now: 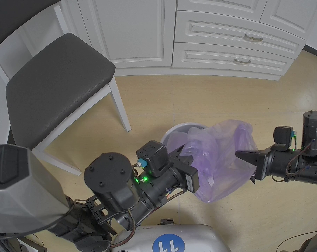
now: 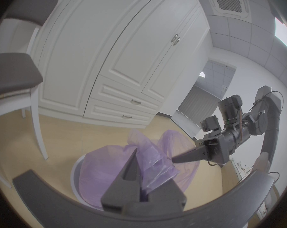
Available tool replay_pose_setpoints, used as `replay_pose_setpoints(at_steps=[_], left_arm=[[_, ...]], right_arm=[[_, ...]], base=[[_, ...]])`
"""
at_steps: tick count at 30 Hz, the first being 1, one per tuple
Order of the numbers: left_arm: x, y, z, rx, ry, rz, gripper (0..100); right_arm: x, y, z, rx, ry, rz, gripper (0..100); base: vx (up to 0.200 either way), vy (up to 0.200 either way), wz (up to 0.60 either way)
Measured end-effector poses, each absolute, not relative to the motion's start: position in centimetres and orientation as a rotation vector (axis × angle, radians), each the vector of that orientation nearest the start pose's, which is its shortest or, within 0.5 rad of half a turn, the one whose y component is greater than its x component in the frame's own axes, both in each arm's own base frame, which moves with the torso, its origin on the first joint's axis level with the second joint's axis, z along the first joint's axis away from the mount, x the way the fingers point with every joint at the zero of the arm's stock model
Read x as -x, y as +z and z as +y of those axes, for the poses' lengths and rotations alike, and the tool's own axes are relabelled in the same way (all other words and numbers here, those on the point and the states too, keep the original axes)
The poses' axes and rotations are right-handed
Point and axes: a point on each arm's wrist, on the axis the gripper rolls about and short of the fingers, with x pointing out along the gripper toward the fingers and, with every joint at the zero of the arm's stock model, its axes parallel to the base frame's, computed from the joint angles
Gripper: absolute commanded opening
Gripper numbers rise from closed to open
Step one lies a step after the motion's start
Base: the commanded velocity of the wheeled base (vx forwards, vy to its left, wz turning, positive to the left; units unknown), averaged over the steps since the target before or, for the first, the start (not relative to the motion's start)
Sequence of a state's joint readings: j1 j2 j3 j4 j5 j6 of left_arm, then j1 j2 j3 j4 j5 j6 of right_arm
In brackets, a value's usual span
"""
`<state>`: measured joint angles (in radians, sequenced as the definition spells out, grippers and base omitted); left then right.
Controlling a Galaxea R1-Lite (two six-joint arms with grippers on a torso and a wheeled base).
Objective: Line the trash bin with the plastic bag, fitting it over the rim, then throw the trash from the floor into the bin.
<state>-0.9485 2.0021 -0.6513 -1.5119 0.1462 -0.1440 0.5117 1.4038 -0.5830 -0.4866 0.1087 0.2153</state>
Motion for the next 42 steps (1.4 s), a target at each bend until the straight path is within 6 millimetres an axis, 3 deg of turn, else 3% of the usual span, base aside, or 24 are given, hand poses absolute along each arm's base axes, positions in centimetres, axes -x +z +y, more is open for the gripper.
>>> replay_pose_setpoints(at_steps=[10, 20, 32, 42], left_arm=[[-23.0, 11.0, -26.5, 0.243, -0.768, -0.021, 0], [-23.4, 11.0, -25.7, 0.239, -0.748, -0.019, 0], [-23.7, 11.1, -25.4, 0.24, -0.736, -0.022, 0], [-24.4, 10.2, -25.5, 0.258, -0.752, 0.007, 0]], right_arm=[[-21.8, 16.0, 13.0, -0.27, 0.642, 0.508, 0], [-22.8, 15.0, 14.8, -0.373, 0.653, 0.595, 0], [-26.9, 14.2, 17.6, -0.614, 0.68, 0.592, 0], [-29.2, 9.5, 19.1, -0.655, 0.667, 0.675, 0]], base=[[0.0, 0.0, 0.0], [0.0, 0.0, 0.0], [0.0, 0.0, 0.0], [0.0, 0.0, 0.0]])
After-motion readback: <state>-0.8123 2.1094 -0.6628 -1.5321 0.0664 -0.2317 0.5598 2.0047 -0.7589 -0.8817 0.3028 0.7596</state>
